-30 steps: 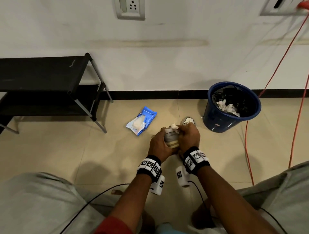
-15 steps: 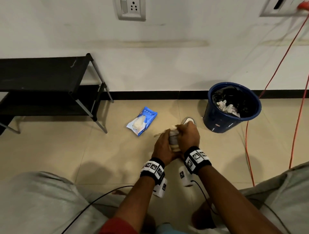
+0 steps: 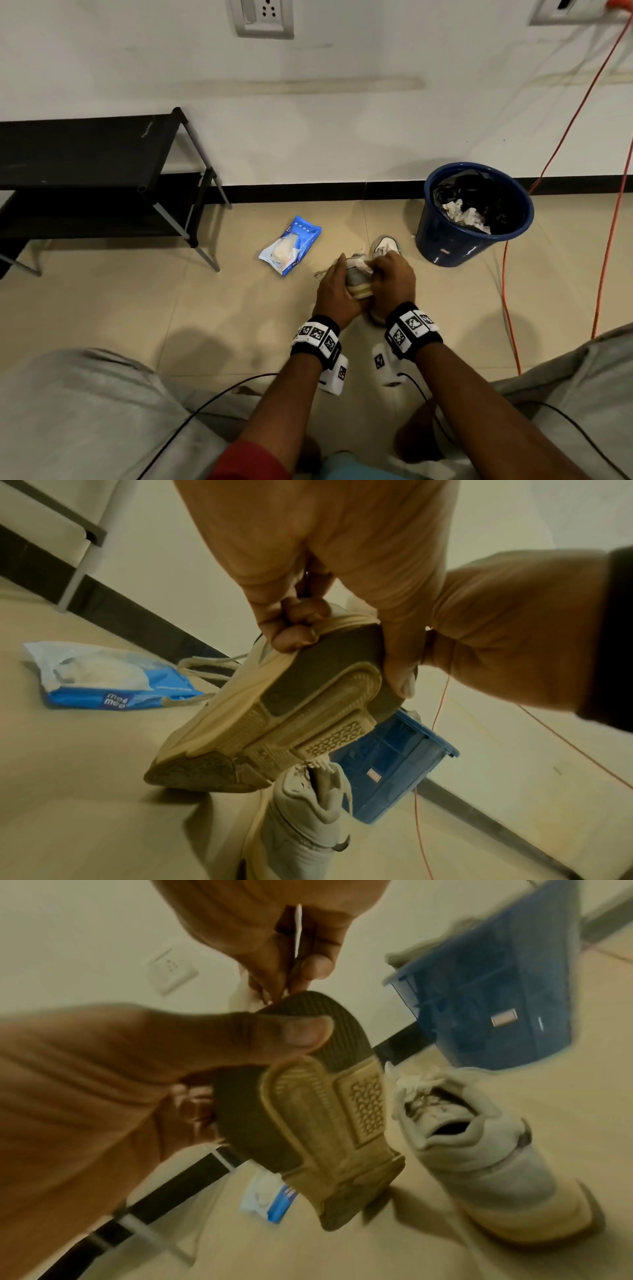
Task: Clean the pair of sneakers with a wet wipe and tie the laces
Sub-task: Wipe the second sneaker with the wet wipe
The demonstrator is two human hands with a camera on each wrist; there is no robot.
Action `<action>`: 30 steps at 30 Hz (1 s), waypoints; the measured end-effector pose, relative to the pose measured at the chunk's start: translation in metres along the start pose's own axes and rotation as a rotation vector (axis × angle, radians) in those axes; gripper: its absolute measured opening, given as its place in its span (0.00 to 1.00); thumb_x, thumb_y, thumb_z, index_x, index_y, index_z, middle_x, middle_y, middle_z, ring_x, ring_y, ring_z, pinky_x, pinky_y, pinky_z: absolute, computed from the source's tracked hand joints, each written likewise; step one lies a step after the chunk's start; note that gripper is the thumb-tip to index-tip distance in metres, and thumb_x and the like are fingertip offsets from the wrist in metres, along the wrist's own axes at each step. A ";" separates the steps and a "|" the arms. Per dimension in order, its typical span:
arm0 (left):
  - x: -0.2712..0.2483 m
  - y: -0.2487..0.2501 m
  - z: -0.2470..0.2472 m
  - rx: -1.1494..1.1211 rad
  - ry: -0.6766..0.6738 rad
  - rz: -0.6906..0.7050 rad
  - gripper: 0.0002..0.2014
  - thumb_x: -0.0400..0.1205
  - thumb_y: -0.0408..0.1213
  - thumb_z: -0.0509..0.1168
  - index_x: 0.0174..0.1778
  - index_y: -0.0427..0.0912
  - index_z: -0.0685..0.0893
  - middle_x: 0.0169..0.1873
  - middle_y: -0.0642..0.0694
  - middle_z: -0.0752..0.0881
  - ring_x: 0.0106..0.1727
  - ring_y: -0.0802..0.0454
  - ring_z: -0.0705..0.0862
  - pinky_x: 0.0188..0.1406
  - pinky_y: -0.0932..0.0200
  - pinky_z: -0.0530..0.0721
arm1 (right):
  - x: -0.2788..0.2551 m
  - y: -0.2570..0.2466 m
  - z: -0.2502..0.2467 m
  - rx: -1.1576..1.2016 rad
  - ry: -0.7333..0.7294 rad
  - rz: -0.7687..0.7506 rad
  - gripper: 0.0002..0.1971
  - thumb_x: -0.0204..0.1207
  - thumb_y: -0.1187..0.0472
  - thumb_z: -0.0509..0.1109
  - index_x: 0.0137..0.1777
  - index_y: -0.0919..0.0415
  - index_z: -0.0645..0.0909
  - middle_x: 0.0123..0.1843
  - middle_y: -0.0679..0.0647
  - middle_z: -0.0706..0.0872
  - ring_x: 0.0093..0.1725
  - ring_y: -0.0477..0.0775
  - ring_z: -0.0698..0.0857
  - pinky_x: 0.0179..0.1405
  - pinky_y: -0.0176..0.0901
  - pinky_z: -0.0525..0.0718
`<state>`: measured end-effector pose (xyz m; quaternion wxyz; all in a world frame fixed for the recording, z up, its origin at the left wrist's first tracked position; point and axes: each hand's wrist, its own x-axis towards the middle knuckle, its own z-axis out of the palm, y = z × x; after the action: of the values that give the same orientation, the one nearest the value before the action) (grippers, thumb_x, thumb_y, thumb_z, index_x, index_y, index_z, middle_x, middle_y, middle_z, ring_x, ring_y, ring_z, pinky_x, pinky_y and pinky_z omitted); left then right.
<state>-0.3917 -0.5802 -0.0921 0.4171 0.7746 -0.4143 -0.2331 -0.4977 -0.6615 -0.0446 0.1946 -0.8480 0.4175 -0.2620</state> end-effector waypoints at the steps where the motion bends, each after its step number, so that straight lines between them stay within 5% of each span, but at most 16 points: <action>1: 0.001 0.000 0.000 0.005 0.003 -0.003 0.57 0.61 0.49 0.84 0.84 0.38 0.63 0.74 0.40 0.77 0.74 0.45 0.76 0.75 0.51 0.75 | -0.002 -0.001 0.000 -0.002 -0.009 -0.038 0.01 0.67 0.66 0.74 0.38 0.61 0.87 0.37 0.57 0.81 0.39 0.61 0.81 0.34 0.46 0.77; 5: -0.003 0.001 -0.001 -0.067 -0.030 0.078 0.40 0.70 0.30 0.80 0.78 0.36 0.72 0.69 0.40 0.82 0.71 0.49 0.79 0.72 0.62 0.75 | -0.024 -0.019 0.003 -0.074 -0.206 -0.355 0.07 0.62 0.68 0.78 0.40 0.63 0.86 0.41 0.60 0.82 0.39 0.60 0.80 0.30 0.47 0.80; 9: -0.004 0.018 0.007 -0.097 0.026 0.111 0.28 0.74 0.32 0.75 0.71 0.42 0.79 0.64 0.44 0.86 0.65 0.51 0.83 0.69 0.51 0.81 | -0.016 -0.005 0.006 -0.001 -0.012 -0.040 0.05 0.64 0.66 0.78 0.37 0.64 0.84 0.38 0.60 0.79 0.37 0.60 0.78 0.32 0.47 0.77; 13: -0.002 0.015 0.014 -0.033 -0.032 0.149 0.34 0.68 0.37 0.77 0.72 0.44 0.79 0.66 0.46 0.85 0.69 0.49 0.82 0.71 0.50 0.80 | -0.030 -0.002 0.002 0.065 0.051 0.069 0.07 0.65 0.61 0.73 0.42 0.62 0.85 0.40 0.60 0.79 0.39 0.58 0.77 0.33 0.43 0.74; 17: 0.003 0.016 0.009 -0.035 0.014 0.147 0.36 0.63 0.42 0.83 0.68 0.43 0.82 0.59 0.49 0.88 0.58 0.56 0.85 0.62 0.62 0.82 | -0.015 0.012 -0.001 0.147 0.173 0.267 0.09 0.65 0.74 0.67 0.41 0.63 0.86 0.39 0.60 0.80 0.38 0.64 0.80 0.35 0.41 0.72; 22: 0.008 0.021 -0.003 0.013 -0.031 0.114 0.30 0.70 0.36 0.77 0.69 0.36 0.81 0.55 0.39 0.90 0.55 0.43 0.88 0.57 0.50 0.87 | -0.039 -0.016 -0.006 -0.019 -0.067 -0.085 0.04 0.66 0.67 0.73 0.40 0.61 0.84 0.38 0.58 0.77 0.38 0.57 0.74 0.30 0.44 0.72; 26: 0.003 0.019 -0.011 0.053 -0.007 0.031 0.52 0.54 0.53 0.86 0.75 0.39 0.78 0.56 0.46 0.90 0.55 0.53 0.88 0.56 0.63 0.84 | -0.020 0.014 -0.019 0.008 0.032 0.106 0.05 0.63 0.71 0.73 0.37 0.64 0.83 0.38 0.60 0.78 0.38 0.62 0.78 0.31 0.45 0.73; 30: 0.000 0.016 -0.015 0.009 -0.041 -0.021 0.55 0.58 0.47 0.87 0.80 0.36 0.71 0.55 0.45 0.90 0.53 0.54 0.87 0.47 0.84 0.73 | -0.033 -0.003 -0.018 0.049 -0.095 -0.056 0.07 0.64 0.70 0.75 0.39 0.61 0.82 0.39 0.56 0.76 0.37 0.55 0.73 0.30 0.45 0.72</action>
<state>-0.3881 -0.5781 -0.0704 0.4028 0.7758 -0.4155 -0.2514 -0.5238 -0.6350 -0.0386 0.2276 -0.8657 0.3775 -0.2372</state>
